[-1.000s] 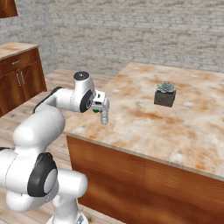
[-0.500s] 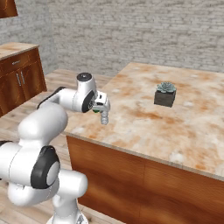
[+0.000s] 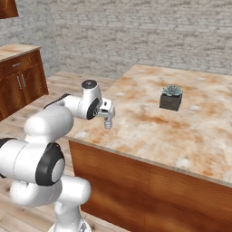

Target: Pick the milk, bottled water, water bottle from the counter and place them in the open cabinet.

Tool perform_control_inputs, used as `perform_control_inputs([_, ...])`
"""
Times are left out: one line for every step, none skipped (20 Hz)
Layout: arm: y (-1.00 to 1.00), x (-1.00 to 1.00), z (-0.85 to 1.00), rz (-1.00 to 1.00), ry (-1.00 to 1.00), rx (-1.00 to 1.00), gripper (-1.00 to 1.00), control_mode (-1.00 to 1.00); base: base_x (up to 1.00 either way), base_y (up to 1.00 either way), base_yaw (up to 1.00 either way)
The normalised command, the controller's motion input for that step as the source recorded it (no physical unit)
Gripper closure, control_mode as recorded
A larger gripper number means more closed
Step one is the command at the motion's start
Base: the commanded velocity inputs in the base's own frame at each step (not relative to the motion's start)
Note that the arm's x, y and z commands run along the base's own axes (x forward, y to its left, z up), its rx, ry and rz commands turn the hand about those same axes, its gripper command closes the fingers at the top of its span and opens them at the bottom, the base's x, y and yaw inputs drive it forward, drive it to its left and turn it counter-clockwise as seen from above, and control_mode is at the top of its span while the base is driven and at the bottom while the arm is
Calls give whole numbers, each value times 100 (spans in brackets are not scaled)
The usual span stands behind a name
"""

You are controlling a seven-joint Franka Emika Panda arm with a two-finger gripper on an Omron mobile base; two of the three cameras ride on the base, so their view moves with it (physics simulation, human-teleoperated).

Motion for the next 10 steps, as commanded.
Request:
perform_control_inputs([0, 13, -21, 0, 0, 0, -100, -100, 0, 0, 0])
perform_control_inputs([0, 11, -20, 0, -1, 0, -100, -100, 0, 0, 0])
perform_control_inputs([0, 10, -19, 0, -1, 0, -100, -100, 0, 0, 0])
perform_control_inputs([0, 12, -19, 0, -2, 0, -100, -100, 0, 0, 0])
perform_control_inputs([0, 10, -16, 0, -4, 0, -100, -100, 0, 0, 0])
perform_control_inputs([0, 12, -15, 0, -4, 0, -100, -100, 0, 0, 0])
perform_control_inputs([0, 13, -16, 0, -5, 0, -100, -100, 0, 0, 0])
perform_control_inputs([0, 13, -14, 0, -5, 0, -100, -100, 0, 0, 0])
perform_control_inputs([0, 15, -14, 0, -7, 0, -100, -100, 0, 0, 0])
perform_control_inputs([0, 14, -9, 0, -5, 0, -100, -100, 0, 0, 0])
